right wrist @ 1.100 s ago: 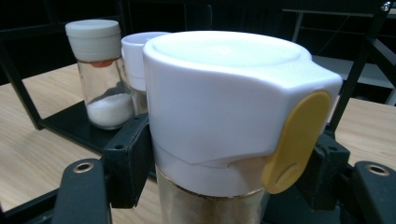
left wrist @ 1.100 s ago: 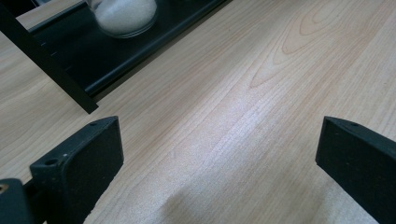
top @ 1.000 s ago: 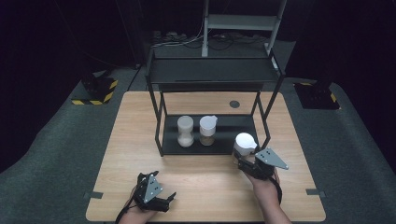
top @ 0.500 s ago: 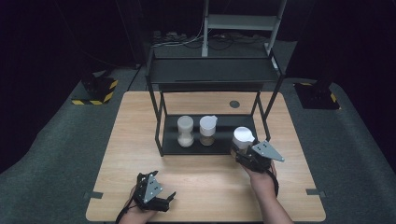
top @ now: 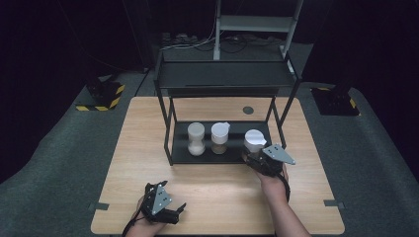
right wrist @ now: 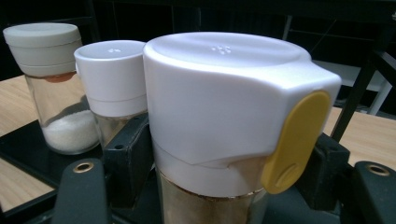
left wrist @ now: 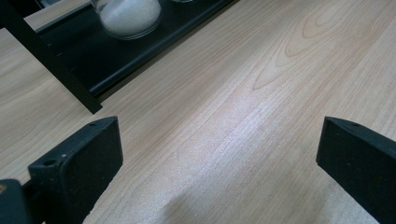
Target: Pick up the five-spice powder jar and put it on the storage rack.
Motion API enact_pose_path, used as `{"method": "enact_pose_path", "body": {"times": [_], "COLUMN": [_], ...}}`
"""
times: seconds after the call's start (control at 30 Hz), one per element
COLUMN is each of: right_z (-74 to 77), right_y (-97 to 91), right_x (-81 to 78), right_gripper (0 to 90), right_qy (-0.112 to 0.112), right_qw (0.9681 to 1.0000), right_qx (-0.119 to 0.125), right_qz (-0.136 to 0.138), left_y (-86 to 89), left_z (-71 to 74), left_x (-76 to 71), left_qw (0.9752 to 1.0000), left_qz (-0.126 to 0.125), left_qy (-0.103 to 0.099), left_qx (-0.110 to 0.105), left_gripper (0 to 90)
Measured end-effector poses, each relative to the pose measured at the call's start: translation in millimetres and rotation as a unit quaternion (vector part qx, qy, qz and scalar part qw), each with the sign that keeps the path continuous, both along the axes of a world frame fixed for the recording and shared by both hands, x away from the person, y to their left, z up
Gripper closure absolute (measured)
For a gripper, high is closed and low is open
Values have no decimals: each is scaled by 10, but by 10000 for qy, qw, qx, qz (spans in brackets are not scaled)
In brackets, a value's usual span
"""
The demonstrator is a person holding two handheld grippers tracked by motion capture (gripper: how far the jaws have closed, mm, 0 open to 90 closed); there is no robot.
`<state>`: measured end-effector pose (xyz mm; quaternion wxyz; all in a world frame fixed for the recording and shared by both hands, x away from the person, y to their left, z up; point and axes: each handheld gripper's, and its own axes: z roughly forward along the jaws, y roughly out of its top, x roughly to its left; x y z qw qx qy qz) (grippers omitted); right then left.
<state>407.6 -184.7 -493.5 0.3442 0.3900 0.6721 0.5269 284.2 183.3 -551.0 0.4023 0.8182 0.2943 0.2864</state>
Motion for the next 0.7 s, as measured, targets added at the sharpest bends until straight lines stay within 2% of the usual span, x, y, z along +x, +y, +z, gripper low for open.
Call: {"method": "enact_pose_path", "body": {"times": [0.7], "right_z": [-58], "right_y": [111], "right_x": [260], "right_gripper": [303], "right_qy": [25], "right_qw": [9998], "right_qx": [-52], "right_qz": [-168], "left_y": [10], "left_z": [2], "left_x": [-2], "left_qw": [10000], "left_qz": [-62], "left_qy": [17], "left_qx": [-52], "left_gripper": [8]}}
